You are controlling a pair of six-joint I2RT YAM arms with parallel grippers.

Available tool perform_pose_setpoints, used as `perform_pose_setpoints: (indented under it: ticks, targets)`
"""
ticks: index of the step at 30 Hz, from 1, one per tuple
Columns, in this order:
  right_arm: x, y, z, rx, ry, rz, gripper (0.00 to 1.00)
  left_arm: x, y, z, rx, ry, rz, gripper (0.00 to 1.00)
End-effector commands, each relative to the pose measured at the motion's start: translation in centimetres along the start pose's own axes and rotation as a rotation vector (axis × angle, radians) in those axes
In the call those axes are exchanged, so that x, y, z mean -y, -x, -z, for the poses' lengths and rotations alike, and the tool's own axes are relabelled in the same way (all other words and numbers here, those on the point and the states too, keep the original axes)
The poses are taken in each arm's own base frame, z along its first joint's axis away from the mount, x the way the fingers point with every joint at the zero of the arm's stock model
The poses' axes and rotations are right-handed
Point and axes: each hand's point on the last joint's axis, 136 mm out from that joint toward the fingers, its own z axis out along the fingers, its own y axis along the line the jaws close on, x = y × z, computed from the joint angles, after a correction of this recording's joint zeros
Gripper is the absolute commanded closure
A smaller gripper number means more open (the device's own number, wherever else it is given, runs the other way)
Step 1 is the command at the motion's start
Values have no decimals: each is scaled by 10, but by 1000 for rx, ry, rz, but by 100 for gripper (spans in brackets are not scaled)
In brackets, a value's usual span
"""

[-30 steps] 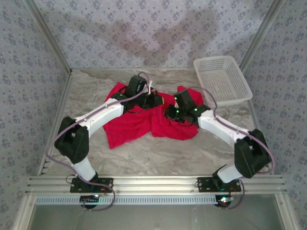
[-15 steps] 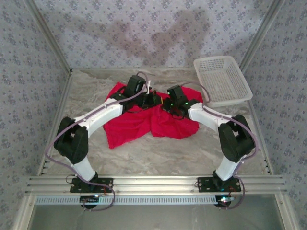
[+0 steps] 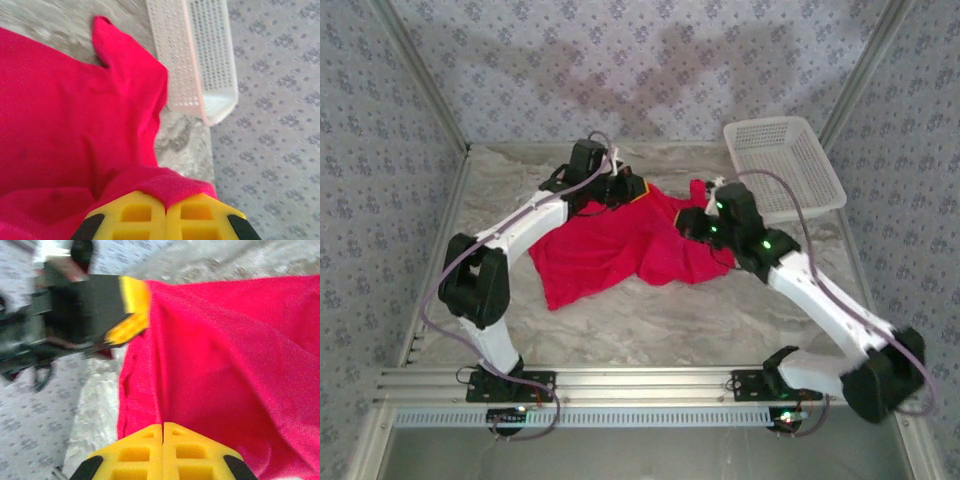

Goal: Fold the inside-out t-shirt

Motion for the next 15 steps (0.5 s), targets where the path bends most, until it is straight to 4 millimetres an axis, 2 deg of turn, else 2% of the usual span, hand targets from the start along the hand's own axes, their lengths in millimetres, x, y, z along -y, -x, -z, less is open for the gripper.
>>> perform_pose_setpoints:
  ticks: [1, 4, 6, 9, 11, 14, 15]
  targets:
    - [25, -57, 1, -114, 24, 29, 100, 5, 15, -8, 47, -45, 27, 100]
    - [42, -76, 1, -110, 28, 18, 100, 5, 9, -14, 33, -45, 28, 100]
    - [62, -85, -2, -115, -38, 11, 100, 7, 4, -17, 23, -44, 26, 100]
    - [82, -84, -6, -134, -162, -8, 98, 11, -6, -21, 5, -46, 19, 100]
    - [82, -75, -10, -125, -195, -6, 88, 12, -10, -22, -3, -45, 17, 100]
    - [76, -54, -17, -93, -218, 8, 59, 12, -16, -20, -7, -47, 19, 100]
    - [75, -44, -19, -78, -227, 8, 53, 13, -18, -19, -9, -51, 19, 100]
